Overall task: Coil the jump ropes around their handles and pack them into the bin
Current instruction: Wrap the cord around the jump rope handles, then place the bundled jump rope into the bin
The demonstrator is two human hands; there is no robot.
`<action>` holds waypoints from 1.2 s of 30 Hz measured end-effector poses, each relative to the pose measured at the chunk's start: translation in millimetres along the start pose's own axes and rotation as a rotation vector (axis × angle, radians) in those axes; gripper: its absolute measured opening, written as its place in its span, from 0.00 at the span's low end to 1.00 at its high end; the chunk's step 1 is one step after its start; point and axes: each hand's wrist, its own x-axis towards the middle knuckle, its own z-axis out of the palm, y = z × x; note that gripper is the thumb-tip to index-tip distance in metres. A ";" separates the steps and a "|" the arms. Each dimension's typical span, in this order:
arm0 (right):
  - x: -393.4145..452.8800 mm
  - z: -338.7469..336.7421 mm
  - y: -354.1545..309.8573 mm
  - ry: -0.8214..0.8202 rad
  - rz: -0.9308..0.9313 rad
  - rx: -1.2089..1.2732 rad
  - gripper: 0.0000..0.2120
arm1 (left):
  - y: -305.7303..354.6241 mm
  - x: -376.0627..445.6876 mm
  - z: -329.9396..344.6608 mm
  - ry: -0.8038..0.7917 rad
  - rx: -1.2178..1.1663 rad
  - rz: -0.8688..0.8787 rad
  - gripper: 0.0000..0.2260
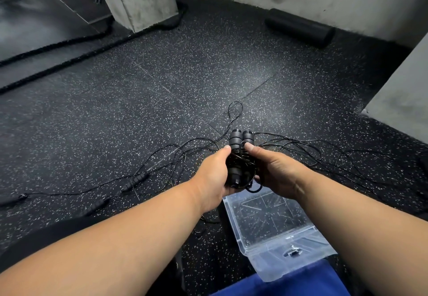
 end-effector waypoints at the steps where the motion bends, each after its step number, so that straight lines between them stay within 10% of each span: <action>1: 0.3 -0.9 0.7 -0.015 0.009 -0.045 0.17 | -0.3 0.6 -1.0 0.006 0.012 0.003 0.19; 9: 15.0 -4.4 5.3 -0.119 0.045 -0.047 0.47 | 3.9 9.6 -10.5 -0.004 0.050 -0.065 0.34; 21: 47.3 -24.3 31.0 0.253 0.095 -0.199 0.08 | 5.9 16.3 -16.5 0.012 0.189 -0.039 0.35; 36: 120.3 -99.0 167.2 0.473 0.509 -0.113 0.11 | -0.1 39.7 -32.4 -0.014 0.519 0.031 0.31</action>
